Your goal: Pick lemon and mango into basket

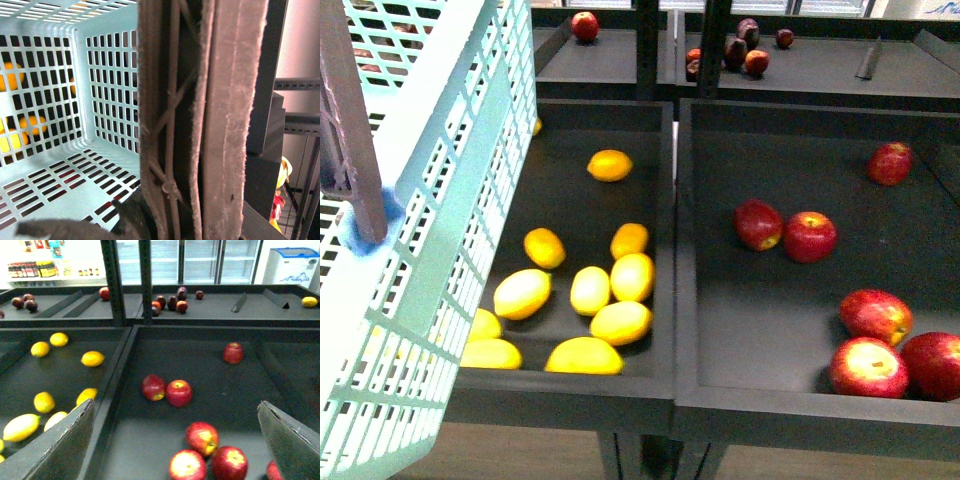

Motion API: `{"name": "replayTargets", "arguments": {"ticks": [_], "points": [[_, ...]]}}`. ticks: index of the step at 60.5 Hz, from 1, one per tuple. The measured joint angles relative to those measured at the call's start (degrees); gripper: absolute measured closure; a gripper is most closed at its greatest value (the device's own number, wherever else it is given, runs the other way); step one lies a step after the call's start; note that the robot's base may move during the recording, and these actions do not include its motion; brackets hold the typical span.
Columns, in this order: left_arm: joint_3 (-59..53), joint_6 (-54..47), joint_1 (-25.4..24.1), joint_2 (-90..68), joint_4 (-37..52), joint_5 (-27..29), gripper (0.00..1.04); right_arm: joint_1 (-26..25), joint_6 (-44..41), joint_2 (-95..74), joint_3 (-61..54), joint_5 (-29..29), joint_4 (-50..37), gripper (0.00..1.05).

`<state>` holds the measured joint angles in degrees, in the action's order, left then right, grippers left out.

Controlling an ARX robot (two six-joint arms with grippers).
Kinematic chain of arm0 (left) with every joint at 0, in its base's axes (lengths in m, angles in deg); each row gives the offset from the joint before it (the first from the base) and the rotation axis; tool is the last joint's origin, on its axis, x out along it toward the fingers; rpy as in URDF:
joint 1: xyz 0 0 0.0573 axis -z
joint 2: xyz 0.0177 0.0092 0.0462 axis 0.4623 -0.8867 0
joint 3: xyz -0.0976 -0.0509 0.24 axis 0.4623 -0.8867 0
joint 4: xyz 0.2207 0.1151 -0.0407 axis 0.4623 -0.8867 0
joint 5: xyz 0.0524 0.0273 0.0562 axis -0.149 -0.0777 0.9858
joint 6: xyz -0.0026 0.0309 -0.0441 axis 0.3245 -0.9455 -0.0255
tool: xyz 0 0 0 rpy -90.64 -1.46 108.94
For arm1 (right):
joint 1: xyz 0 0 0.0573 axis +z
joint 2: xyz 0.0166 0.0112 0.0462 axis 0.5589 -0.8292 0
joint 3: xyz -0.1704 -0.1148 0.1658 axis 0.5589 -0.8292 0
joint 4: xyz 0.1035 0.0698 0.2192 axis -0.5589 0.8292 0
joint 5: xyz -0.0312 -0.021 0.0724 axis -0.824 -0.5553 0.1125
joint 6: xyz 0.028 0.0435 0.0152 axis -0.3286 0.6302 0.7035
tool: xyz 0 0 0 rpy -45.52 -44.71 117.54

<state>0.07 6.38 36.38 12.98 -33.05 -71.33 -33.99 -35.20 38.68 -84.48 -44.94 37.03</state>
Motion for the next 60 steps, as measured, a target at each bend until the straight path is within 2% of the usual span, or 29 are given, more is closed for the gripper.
{"name": "replayTargets", "arguments": {"ticks": [60], "points": [[-0.1, -0.4, -0.2, 0.0, 0.0, 0.2, 0.89, 0.0, 0.0, -0.1, 0.0, 0.4, 0.0, 0.09]]}}
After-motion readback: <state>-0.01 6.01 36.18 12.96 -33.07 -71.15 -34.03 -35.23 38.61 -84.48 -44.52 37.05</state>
